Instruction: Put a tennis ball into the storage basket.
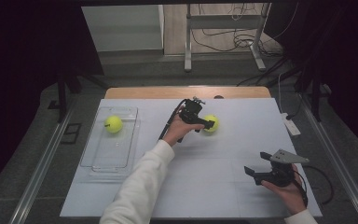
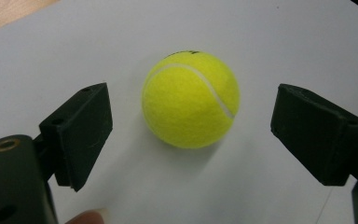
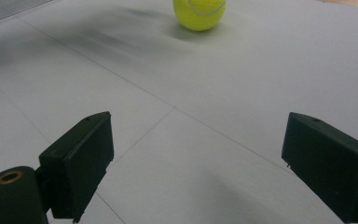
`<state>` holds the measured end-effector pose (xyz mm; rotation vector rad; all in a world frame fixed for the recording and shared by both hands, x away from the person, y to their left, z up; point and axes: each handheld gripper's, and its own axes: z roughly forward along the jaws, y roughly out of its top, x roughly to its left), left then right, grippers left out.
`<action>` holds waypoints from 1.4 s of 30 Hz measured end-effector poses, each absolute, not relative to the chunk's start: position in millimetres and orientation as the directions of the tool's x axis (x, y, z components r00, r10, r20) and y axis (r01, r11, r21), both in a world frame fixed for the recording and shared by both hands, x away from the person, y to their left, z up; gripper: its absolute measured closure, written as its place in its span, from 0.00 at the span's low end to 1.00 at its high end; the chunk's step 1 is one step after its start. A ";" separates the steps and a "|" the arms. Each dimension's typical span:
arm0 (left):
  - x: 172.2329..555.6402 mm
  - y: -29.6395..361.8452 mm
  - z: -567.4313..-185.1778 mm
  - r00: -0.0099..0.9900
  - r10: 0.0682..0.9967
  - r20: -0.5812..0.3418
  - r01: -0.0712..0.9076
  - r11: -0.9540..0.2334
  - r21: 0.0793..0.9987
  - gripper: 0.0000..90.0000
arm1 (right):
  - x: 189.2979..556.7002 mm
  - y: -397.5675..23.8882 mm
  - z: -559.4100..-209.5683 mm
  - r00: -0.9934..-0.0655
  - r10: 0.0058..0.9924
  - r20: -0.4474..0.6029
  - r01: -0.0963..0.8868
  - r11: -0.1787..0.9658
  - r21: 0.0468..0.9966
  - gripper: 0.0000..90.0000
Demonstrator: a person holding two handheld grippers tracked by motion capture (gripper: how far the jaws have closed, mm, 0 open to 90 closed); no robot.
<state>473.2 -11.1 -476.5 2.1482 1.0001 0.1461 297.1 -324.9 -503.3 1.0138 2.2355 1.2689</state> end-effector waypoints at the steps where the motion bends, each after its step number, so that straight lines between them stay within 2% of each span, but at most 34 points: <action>1: 473.2 -11.1 -476.5 0.688 0.698 -0.197 0.613 -0.414 0.673 0.15 | 297.1 -324.9 -503.3 -0.670 0.742 0.026 0.403 0.333 0.852 0.10; 42: 492.8 -40.1 -495.1 0.673 0.704 -0.229 0.650 -0.414 0.637 0.13 | 297.0 -326.5 -504.9 -0.669 0.743 0.033 0.410 0.331 0.850 0.10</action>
